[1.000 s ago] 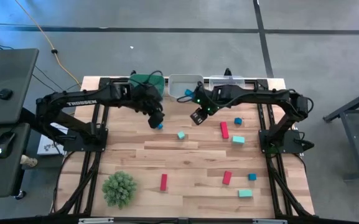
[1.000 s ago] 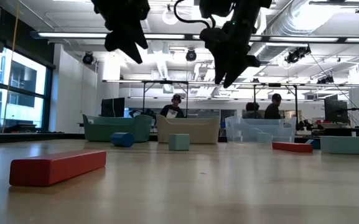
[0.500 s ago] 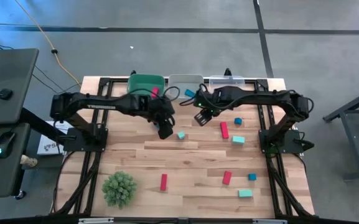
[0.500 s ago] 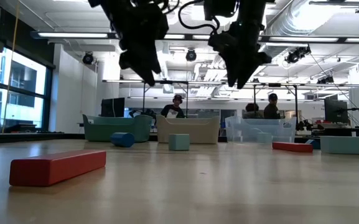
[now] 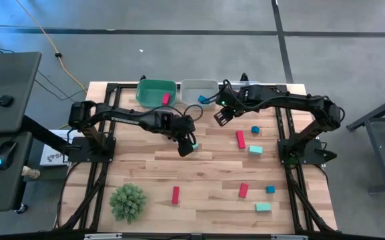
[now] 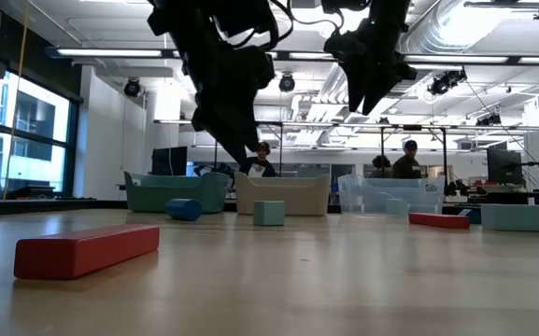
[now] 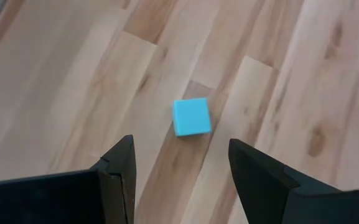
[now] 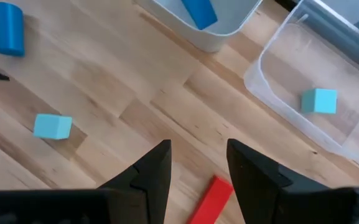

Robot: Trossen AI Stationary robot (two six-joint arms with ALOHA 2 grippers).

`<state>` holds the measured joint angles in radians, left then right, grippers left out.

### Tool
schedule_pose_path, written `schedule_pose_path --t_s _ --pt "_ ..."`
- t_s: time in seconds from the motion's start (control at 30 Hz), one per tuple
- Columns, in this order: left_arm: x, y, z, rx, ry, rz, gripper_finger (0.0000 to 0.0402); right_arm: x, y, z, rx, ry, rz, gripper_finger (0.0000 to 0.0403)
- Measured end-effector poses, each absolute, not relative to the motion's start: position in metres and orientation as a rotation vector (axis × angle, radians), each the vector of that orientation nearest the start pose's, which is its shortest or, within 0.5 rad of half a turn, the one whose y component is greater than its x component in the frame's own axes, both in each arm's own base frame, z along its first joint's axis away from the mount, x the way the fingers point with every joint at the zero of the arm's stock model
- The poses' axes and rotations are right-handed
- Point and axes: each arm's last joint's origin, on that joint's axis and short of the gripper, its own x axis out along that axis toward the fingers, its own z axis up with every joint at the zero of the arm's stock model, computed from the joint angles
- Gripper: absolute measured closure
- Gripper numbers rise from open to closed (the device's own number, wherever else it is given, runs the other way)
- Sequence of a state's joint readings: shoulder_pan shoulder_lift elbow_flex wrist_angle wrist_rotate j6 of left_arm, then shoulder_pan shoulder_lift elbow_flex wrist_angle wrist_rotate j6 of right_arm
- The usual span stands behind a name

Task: Sort & place blocks by color
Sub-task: Put the light blue block into the transparent bin

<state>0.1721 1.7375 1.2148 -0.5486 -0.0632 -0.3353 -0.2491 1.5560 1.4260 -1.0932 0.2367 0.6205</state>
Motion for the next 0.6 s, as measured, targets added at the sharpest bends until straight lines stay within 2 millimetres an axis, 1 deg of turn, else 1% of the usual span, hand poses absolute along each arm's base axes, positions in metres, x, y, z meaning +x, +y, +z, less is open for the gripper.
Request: schedule_pose_path --t_s 0.23,0.4,0.6 --pt "0.356 0.051 0.197 -0.353 1.015 0.43 0.0225 0.286 -0.085 0.306 0.509 1.067 -0.785 0.0258" --pt "0.365 0.046 0.183 -0.376 1.014 0.435 0.0225 0.286 -0.086 0.307 0.473 1.07 -0.774 0.0258" --pt "0.369 0.043 0.168 -0.404 1.047 0.452 0.0225 0.287 -0.087 0.307 0.451 1.073 -0.761 0.0258"
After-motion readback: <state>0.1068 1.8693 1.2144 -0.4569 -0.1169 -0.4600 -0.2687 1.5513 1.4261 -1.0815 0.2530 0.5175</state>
